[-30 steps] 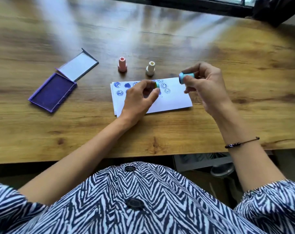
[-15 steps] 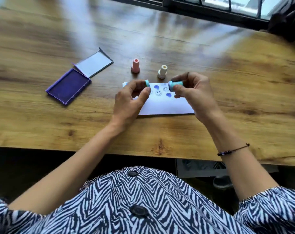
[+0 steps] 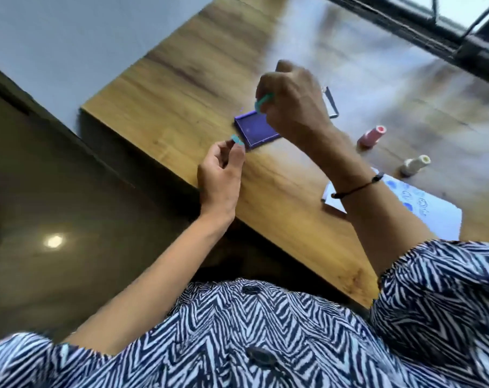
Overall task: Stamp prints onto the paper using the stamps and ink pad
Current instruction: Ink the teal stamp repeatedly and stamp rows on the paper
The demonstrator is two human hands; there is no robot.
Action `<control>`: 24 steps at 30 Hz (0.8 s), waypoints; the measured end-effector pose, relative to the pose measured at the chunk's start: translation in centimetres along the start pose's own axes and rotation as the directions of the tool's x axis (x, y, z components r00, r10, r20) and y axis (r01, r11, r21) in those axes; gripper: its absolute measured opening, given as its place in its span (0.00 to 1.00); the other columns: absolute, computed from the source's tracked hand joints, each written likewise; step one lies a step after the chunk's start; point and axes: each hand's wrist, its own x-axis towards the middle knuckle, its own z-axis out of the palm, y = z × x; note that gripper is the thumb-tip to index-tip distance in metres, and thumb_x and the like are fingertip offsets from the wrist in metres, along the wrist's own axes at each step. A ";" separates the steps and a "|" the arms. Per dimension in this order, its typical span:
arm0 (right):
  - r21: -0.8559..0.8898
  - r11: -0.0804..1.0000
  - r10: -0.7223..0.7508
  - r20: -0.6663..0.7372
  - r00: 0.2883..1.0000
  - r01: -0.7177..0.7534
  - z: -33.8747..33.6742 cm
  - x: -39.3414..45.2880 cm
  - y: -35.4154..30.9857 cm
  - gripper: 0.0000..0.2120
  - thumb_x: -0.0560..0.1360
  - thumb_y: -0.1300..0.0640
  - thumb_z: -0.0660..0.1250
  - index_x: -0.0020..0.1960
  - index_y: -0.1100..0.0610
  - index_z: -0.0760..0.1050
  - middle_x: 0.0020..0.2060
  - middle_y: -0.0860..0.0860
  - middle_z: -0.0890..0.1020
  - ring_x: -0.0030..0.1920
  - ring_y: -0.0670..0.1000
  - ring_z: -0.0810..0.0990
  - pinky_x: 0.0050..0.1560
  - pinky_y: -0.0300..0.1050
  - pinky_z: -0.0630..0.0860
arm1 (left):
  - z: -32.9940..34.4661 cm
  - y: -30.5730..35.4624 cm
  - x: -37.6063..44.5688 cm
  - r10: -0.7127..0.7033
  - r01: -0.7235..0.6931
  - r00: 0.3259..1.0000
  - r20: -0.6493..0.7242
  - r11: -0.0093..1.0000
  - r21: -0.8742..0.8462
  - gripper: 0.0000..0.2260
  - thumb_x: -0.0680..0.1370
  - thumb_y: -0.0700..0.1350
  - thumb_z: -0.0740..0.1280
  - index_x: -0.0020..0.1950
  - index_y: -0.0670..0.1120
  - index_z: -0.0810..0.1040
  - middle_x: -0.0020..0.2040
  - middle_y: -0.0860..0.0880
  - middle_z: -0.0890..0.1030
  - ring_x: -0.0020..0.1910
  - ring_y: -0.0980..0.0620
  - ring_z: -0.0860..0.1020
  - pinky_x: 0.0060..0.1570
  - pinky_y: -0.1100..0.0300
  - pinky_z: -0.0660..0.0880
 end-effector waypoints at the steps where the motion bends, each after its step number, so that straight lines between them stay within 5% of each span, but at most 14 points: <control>1: -0.018 1.000 0.005 0.022 1.000 -0.005 0.7 0.0 0.1 0.09 0.68 0.65 0.62 0.44 0.59 0.80 0.46 0.60 0.78 0.45 0.61 0.77 0.35 0.45 0.62 | 0.0 -0.1 0.4 0.014 -0.014 0.999 -0.035 1.000 -0.001 0.06 0.69 0.51 0.67 0.42 0.51 0.77 0.38 0.53 0.80 0.39 0.56 0.77 0.48 0.57 0.75; 7: -0.003 1.000 -0.022 0.269 0.963 0.023 2.0 0.2 0.6 0.09 0.65 0.64 0.66 0.45 0.60 0.79 0.46 0.61 0.80 0.47 0.62 0.77 0.42 0.50 0.73 | 0.3 -0.6 1.0 0.073 -0.068 0.996 -0.056 0.993 0.092 0.07 0.66 0.57 0.64 0.39 0.56 0.76 0.34 0.59 0.78 0.34 0.62 0.74 0.42 0.61 0.72; 11: 0.021 0.999 -0.043 0.180 0.983 0.040 1.8 0.6 0.5 0.09 0.65 0.65 0.65 0.43 0.60 0.79 0.43 0.62 0.81 0.45 0.62 0.77 0.41 0.50 0.71 | -0.1 -0.7 1.4 0.105 -0.104 0.994 -0.013 0.993 0.052 0.04 0.69 0.53 0.65 0.40 0.56 0.76 0.36 0.58 0.79 0.36 0.62 0.75 0.43 0.63 0.73; 16: -0.007 0.996 -0.087 0.308 0.948 0.094 2.1 0.5 -0.1 0.07 0.65 0.65 0.66 0.43 0.62 0.78 0.43 0.63 0.79 0.44 0.63 0.76 0.40 0.53 0.72 | -0.2 -1.0 1.2 0.106 -0.105 0.994 -0.008 0.992 0.075 0.05 0.68 0.55 0.65 0.40 0.56 0.76 0.36 0.57 0.79 0.36 0.59 0.75 0.44 0.59 0.73; 20: -0.031 0.989 -0.133 0.261 0.956 0.146 2.5 0.6 -0.3 0.07 0.66 0.64 0.64 0.43 0.63 0.78 0.44 0.63 0.79 0.44 0.64 0.77 0.39 0.52 0.69 | -0.2 -0.9 1.6 0.104 -0.105 0.994 0.013 0.993 0.054 0.03 0.69 0.54 0.66 0.39 0.57 0.76 0.37 0.57 0.79 0.38 0.58 0.76 0.45 0.57 0.74; 24: -0.019 0.990 -0.123 0.326 0.938 0.136 2.0 1.1 -0.2 0.09 0.65 0.67 0.64 0.43 0.62 0.79 0.43 0.63 0.80 0.45 0.62 0.77 0.39 0.48 0.65 | -0.2 -1.2 1.2 0.119 -0.120 0.993 0.020 0.991 0.063 0.04 0.67 0.57 0.65 0.39 0.59 0.76 0.37 0.59 0.80 0.39 0.61 0.77 0.45 0.63 0.74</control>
